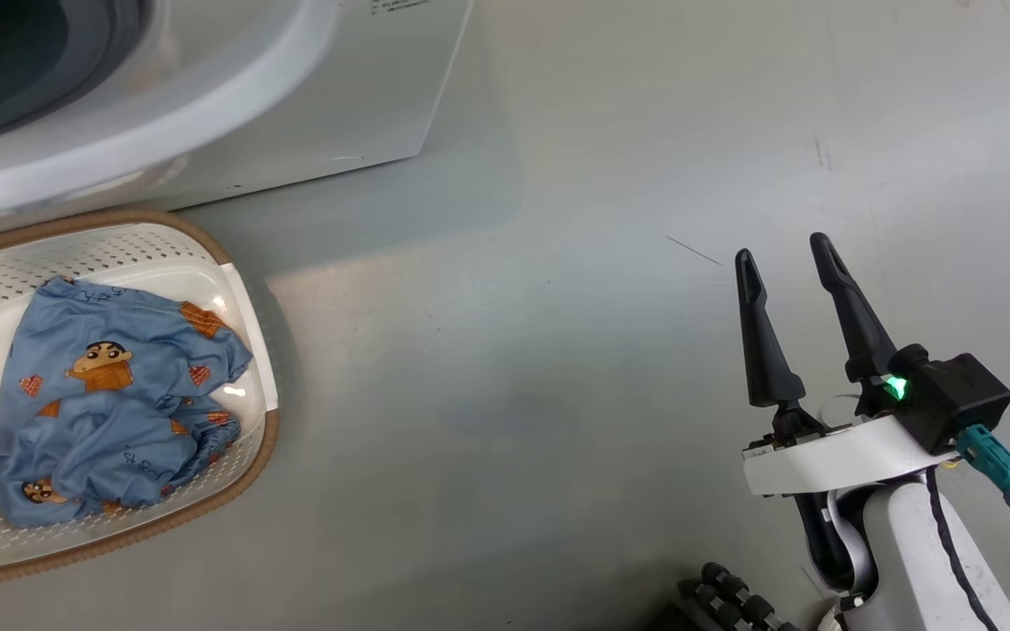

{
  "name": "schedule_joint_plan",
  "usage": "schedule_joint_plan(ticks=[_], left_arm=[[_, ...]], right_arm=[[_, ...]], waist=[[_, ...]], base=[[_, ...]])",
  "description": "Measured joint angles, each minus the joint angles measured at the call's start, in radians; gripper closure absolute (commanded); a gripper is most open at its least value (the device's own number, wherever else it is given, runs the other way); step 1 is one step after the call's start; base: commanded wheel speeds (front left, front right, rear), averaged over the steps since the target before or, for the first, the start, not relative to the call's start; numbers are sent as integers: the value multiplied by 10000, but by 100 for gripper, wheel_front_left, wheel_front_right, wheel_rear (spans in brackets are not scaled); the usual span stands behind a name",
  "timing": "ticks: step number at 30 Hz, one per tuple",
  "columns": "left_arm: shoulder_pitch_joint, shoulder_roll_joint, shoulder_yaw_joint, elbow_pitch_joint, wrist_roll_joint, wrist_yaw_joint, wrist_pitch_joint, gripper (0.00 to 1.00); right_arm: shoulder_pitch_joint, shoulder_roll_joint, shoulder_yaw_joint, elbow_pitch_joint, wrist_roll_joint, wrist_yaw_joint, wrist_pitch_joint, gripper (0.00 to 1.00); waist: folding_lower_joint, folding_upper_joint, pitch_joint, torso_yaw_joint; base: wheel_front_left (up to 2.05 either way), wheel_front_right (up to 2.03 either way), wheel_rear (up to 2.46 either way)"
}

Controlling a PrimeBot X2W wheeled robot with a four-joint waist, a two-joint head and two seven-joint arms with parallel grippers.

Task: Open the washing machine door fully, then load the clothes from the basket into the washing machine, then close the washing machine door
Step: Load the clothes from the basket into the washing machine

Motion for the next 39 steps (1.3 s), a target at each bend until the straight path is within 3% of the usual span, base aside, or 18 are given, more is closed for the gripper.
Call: schedule_joint_plan(ticks=[7,14,26,34,35,36,37,39], left_arm=[[-1164,497,228,1189,228,48,79,100],[-2466,1344,224,2146,662,23,203,100],[-4068,2479,251,3603,901,-500,73,100],[-5242,2681,472,4094,911,-579,-520,100],[-5249,2740,253,4500,1110,-585,-384,85],[-5248,2769,84,4997,1346,-587,-234,55],[-5243,2748,-46,5409,1369,-587,-163,0],[-5239,2357,-105,6236,1333,-441,257,0]], right_arm=[[1,6,336,12,309,0,0,0],[38,12,512,35,408,0,0,0],[56,38,742,73,499,0,0,0],[225,63,742,82,671,0,0,0],[227,61,740,82,715,0,0,0],[227,63,709,84,773,0,0,0],[228,69,600,109,794,0,0,0],[233,67,479,150,803,0,0,0]], waist=[[0,0,129,-491],[0,0,413,-992],[0,0,828,-1755],[0,0,1003,-2036],[0,0,1003,-2059],[0,0,973,-2081],[0,0,918,-2078],[1,0,716,-1981]], base=[[0,0,0],[0,0,0],[0,0,0],[0,0,0],[0,0,0],[0,0,0],[0,0,0],[0,0,0]])
